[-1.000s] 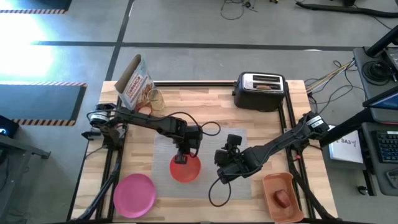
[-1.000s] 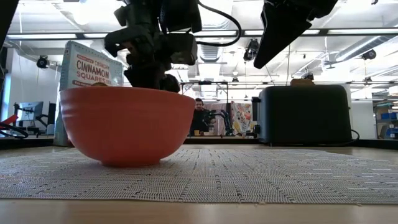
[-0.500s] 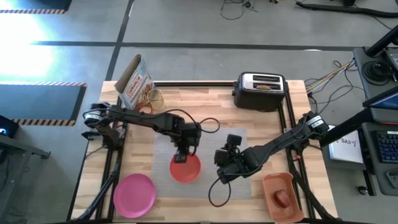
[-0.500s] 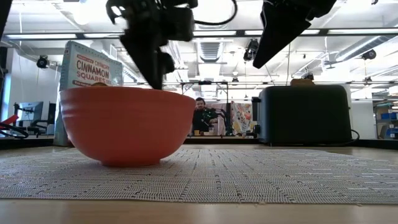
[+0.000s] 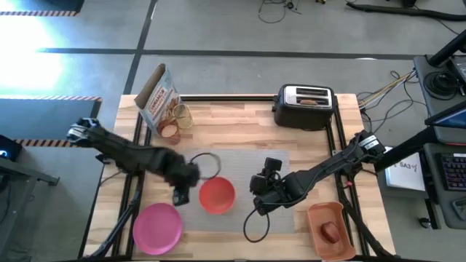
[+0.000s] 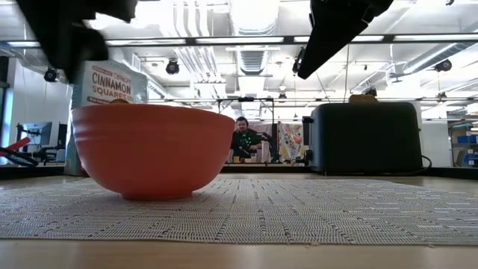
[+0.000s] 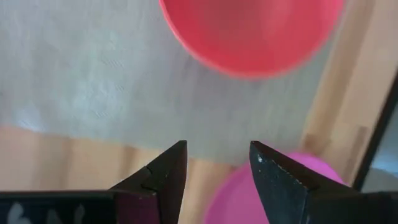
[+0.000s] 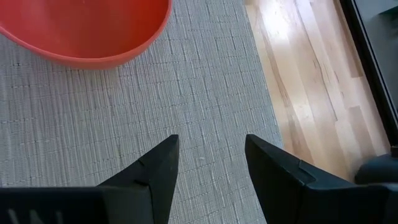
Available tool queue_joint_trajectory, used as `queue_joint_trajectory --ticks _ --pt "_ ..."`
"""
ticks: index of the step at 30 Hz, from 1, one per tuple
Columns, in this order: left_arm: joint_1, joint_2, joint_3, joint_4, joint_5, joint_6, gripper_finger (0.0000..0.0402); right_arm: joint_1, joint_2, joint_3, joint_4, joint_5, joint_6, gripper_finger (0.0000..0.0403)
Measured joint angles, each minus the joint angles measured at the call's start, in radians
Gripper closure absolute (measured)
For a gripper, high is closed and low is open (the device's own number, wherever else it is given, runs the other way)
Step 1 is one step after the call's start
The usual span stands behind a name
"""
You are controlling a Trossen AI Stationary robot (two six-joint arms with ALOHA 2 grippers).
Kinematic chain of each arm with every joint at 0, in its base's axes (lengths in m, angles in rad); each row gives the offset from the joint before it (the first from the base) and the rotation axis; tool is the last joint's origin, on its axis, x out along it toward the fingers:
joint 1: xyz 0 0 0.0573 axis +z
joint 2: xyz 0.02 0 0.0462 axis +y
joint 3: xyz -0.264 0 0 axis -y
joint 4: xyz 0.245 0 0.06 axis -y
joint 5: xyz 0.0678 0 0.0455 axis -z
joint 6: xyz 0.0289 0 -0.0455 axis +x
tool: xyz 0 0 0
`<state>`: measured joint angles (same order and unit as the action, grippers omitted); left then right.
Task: Arrange a breakfast setting
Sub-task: Put the pink plate to the right of the orange bowl on the gray mat
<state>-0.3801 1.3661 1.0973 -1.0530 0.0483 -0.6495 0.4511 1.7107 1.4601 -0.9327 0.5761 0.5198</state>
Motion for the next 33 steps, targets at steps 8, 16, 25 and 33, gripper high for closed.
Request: queue_joint_trajectory --ticks 8,16,25,33 --pt "-0.247 -0.119 -0.276 0.196 -0.02 -0.119 0.0244 0.0 0.0 0.0 0.004 0.0 0.0 0.0227" --pt "-0.271 -0.073 -0.407 0.321 -0.022 -0.119 0.0244 0.0 0.0 0.0 0.006 0.0 0.0 0.0227" --pt "-0.271 0.031 -0.404 0.361 0.021 -0.109 0.0244 0.0 0.0 0.0 0.011 0.0 0.0 0.0227" --pt "-0.271 0.14 -0.384 0.378 0.032 -0.04 0.0252 0.0 0.0 0.0 0.034 0.0 0.0 0.0227"
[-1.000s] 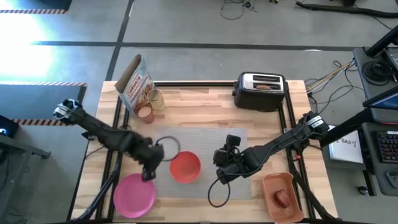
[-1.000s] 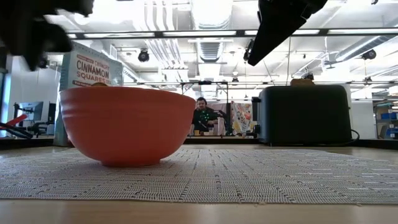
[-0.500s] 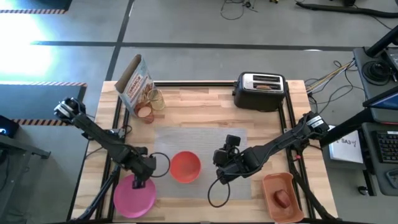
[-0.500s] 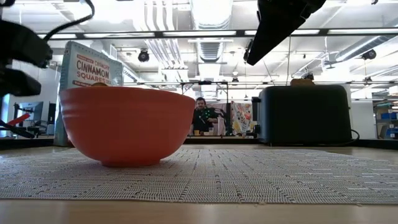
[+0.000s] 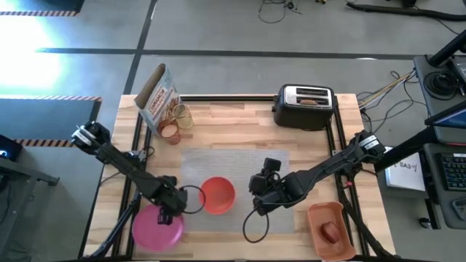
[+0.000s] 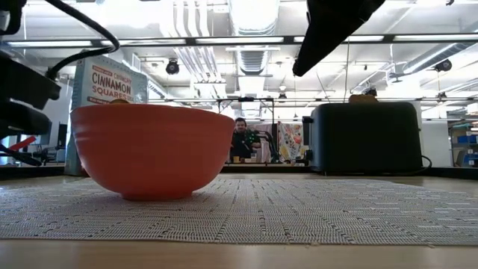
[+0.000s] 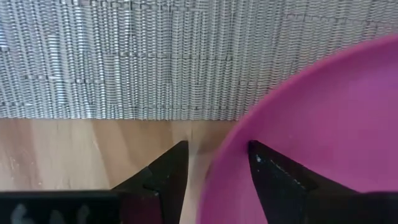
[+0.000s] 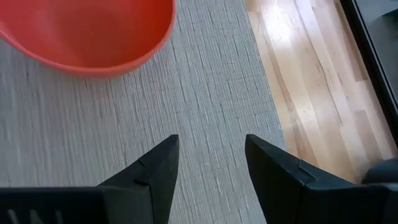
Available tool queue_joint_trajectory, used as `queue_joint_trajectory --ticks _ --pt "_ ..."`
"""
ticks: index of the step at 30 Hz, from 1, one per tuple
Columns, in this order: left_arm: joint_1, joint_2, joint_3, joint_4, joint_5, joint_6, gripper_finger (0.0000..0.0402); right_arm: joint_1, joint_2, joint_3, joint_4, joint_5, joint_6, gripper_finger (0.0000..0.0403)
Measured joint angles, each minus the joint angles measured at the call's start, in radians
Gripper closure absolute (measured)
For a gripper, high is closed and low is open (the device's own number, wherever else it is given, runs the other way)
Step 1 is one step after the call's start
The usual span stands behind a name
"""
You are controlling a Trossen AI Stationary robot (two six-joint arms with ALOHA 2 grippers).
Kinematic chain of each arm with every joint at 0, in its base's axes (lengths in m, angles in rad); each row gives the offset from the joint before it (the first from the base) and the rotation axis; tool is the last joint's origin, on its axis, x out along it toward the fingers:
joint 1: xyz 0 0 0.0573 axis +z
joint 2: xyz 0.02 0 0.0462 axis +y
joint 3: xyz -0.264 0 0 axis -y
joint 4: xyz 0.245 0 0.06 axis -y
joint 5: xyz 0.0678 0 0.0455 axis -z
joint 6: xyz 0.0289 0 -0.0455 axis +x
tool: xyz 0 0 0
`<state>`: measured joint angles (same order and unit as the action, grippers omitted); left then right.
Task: Arrange a breakfast setting
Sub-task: Put the pink plate to the right of the orange bowl on the gray mat
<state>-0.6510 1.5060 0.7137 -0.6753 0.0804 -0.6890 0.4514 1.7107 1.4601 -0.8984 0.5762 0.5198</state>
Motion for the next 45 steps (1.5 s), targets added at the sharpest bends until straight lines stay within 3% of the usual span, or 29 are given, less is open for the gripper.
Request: queue_joint_trajectory --ticks 12,23,31,45 --pt "-0.001 0.015 0.063 -0.022 0.061 -0.001 0.0393 0.0 0.0 0.0 0.016 0.0 0.0 0.0227" --pt "0.001 -0.004 0.061 -0.027 0.173 -0.016 0.04 0.0 0.0 0.0 0.021 0.0 0.0 0.0227" --pt "0.001 -0.072 0.06 -0.031 0.218 -0.152 0.0401 0.0 0.0 0.0 0.022 0.0 0.0 0.0227" --pt "0.034 -0.229 0.06 0.02 0.164 -0.312 0.0401 -0.003 0.0 0.0 0.151 0.025 -0.18 0.0227"
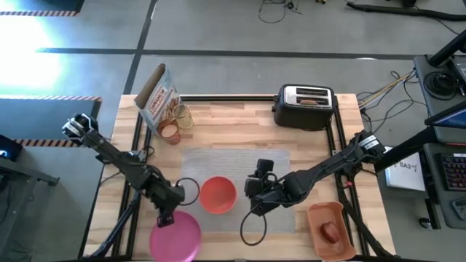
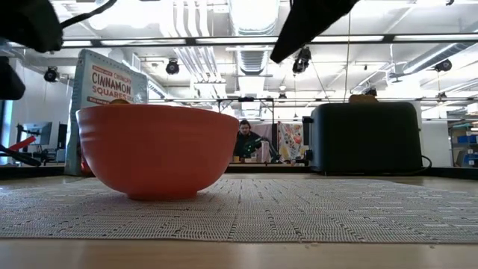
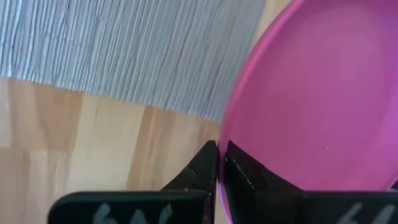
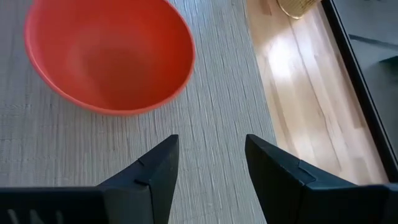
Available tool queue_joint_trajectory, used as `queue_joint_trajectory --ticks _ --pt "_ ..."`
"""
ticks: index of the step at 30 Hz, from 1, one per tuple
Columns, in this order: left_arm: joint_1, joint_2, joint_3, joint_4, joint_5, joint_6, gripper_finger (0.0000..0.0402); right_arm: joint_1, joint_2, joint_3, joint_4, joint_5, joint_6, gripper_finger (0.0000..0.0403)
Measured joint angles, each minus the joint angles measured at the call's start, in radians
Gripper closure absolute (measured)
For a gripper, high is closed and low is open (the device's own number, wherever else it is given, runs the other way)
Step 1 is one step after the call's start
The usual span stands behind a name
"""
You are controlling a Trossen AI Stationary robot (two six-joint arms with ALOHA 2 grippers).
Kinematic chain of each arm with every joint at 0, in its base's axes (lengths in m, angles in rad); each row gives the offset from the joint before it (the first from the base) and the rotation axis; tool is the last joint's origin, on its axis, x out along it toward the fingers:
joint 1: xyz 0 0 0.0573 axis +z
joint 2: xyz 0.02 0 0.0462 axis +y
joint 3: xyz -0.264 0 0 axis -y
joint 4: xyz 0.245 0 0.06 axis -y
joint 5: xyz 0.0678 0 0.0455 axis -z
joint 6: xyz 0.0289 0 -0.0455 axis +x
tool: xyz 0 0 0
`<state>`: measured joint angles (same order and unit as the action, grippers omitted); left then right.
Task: Arrange a breakfast setting
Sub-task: Put the pink plate to the right of the orange bowl on the gray mat
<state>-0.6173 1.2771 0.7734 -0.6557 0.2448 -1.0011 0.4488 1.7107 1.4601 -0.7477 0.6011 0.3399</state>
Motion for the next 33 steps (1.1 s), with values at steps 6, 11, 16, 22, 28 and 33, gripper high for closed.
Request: queue_joint_trajectory --ticks 6,11,16,22,28,33 --pt "0.067 -0.004 0.0 0.118 -0.002 -0.004 0.0401 0.0 0.0 0.0 0.025 -0.001 0.0 0.0227" --pt "0.11 -0.004 0.0 0.183 -0.002 -0.004 0.0401 0.0 0.0 0.0 0.121 -0.003 0.064 0.0227" --pt "0.148 -0.004 0.0 0.198 -0.003 0.022 0.0401 -0.003 0.0 0.0 0.225 -0.033 0.125 0.0227" --pt "0.201 -0.004 0.0 0.205 -0.022 0.069 0.0401 -0.002 0.0 0.0 0.335 -0.054 0.185 0.0227" --pt "0.238 -0.004 0.0 0.208 -0.028 0.088 0.0401 -0.011 0.0 0.0 0.361 -0.22 0.333 0.0227" --pt "0.28 -0.004 0.0 0.208 -0.027 0.104 0.0402 -0.015 0.0 0.0 0.365 -0.218 0.557 0.0227"
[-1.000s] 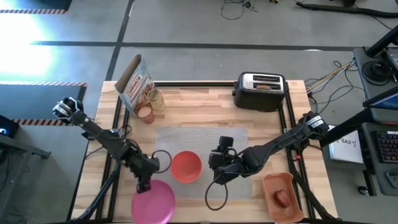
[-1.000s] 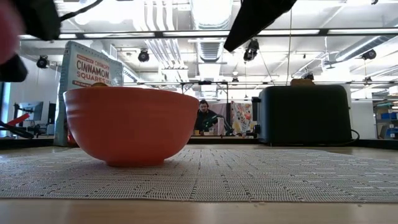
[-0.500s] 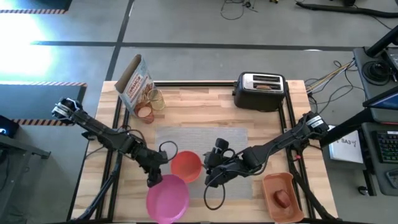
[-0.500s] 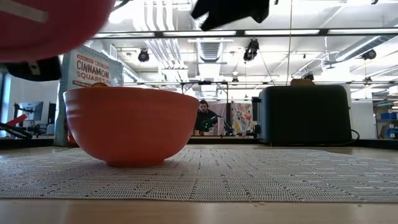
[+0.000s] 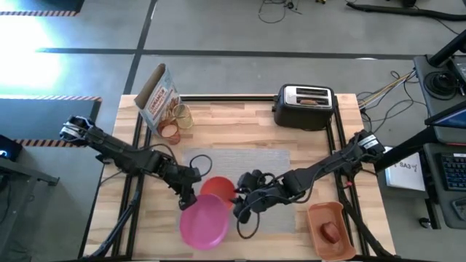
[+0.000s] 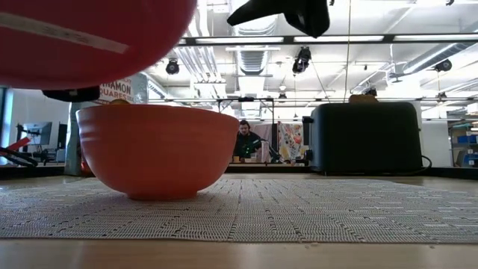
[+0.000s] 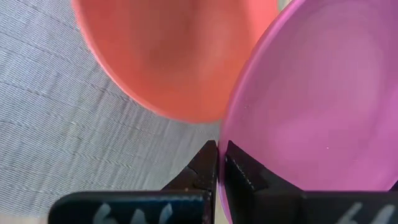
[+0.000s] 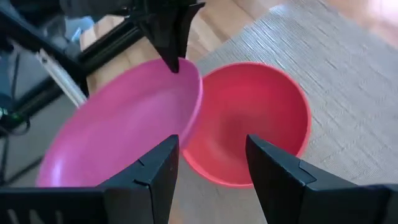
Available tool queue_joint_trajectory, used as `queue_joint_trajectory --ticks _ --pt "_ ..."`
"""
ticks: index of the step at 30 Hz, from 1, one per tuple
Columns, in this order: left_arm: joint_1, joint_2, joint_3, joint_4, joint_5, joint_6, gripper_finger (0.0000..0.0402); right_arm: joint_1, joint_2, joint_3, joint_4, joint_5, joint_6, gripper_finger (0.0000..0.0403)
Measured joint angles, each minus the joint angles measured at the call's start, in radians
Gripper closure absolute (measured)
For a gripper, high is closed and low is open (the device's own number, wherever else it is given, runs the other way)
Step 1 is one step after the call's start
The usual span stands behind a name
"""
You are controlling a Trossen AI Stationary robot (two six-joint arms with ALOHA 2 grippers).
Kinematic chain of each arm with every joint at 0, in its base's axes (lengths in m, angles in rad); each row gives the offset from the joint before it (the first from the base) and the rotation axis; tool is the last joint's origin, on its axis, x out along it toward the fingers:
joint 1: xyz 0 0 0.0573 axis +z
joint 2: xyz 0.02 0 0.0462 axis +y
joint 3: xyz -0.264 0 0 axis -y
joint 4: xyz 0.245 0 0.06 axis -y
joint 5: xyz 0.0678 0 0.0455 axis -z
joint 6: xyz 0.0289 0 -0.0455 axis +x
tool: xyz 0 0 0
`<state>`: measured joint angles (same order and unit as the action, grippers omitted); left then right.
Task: Arrange a breakfast setting
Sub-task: Put the pink plate to the right of the orange bowl on the gray mat
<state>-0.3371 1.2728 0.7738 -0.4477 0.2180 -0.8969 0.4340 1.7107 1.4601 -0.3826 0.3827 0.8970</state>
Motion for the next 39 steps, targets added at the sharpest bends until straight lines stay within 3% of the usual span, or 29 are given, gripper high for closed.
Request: queue_joint_trajectory --ticks 7,10,16,20,24,30,39 --pt "0.018 0.0 0.0 -0.001 0.001 0.025 0.0402 -0.008 0.0 0.0 0.029 -0.123 0.129 0.0227" --pt "0.021 0.0 0.0 -0.001 0.0 0.025 0.0402 -0.012 0.0 0.0 0.043 -0.133 0.229 0.0227" --pt "0.023 0.001 0.021 -0.019 0.0 0.05 0.0402 -0.033 -0.001 0.0 0.051 -0.191 0.271 0.0227" --pt "0.025 0.016 0.114 -0.049 -0.004 0.128 0.0402 -0.054 -0.001 0.0 0.048 -0.264 0.344 0.0227" --pt "0.028 0.065 0.237 -0.192 -0.044 0.209 0.0402 -0.06 -0.001 0.0 0.049 -0.279 0.361 0.0227" --pt "0.028 0.175 0.416 -0.408 -0.172 0.351 0.0402 -0.06 -0.001 0.0 0.048 -0.287 0.322 0.0244" --pt "0.039 0.272 0.557 -0.434 -0.181 0.494 0.0401 -0.06 -0.001 0.0 0.035 -0.305 0.296 0.03"
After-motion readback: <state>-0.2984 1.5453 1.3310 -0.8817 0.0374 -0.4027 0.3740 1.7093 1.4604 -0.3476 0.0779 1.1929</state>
